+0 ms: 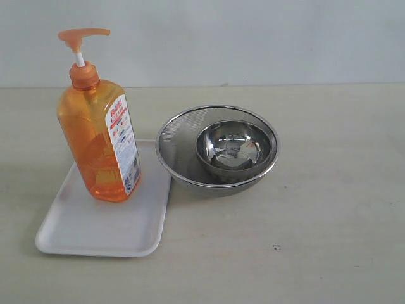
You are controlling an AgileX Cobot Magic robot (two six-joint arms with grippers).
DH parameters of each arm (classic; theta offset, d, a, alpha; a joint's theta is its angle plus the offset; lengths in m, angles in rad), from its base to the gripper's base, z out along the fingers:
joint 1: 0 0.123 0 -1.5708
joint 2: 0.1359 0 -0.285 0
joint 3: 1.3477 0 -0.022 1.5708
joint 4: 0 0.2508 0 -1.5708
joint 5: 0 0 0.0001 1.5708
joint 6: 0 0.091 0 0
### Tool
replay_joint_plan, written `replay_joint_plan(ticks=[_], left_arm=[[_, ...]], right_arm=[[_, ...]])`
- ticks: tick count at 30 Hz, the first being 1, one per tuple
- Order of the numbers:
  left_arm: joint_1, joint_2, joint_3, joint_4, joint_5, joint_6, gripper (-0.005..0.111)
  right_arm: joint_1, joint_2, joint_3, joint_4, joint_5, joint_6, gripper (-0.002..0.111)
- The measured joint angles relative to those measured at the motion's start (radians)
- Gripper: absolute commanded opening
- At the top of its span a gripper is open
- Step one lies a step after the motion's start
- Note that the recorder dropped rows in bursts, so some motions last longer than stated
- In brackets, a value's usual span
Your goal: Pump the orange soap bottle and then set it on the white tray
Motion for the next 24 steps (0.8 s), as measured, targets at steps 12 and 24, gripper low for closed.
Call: replay_joint_plan(ticks=[12, 24], left_arm=[[0.0, 0.0, 0.0, 0.0, 0.0, 0.0, 0.005], [0.0, 0.0, 0.0, 0.0, 0.0, 0.0, 0.005]], right_arm=[[0.0, 0.0, 0.0, 0.0, 0.0, 0.0, 0.0], [0.0, 0.0, 0.0, -0.609, 0.216, 0.425, 0.0]])
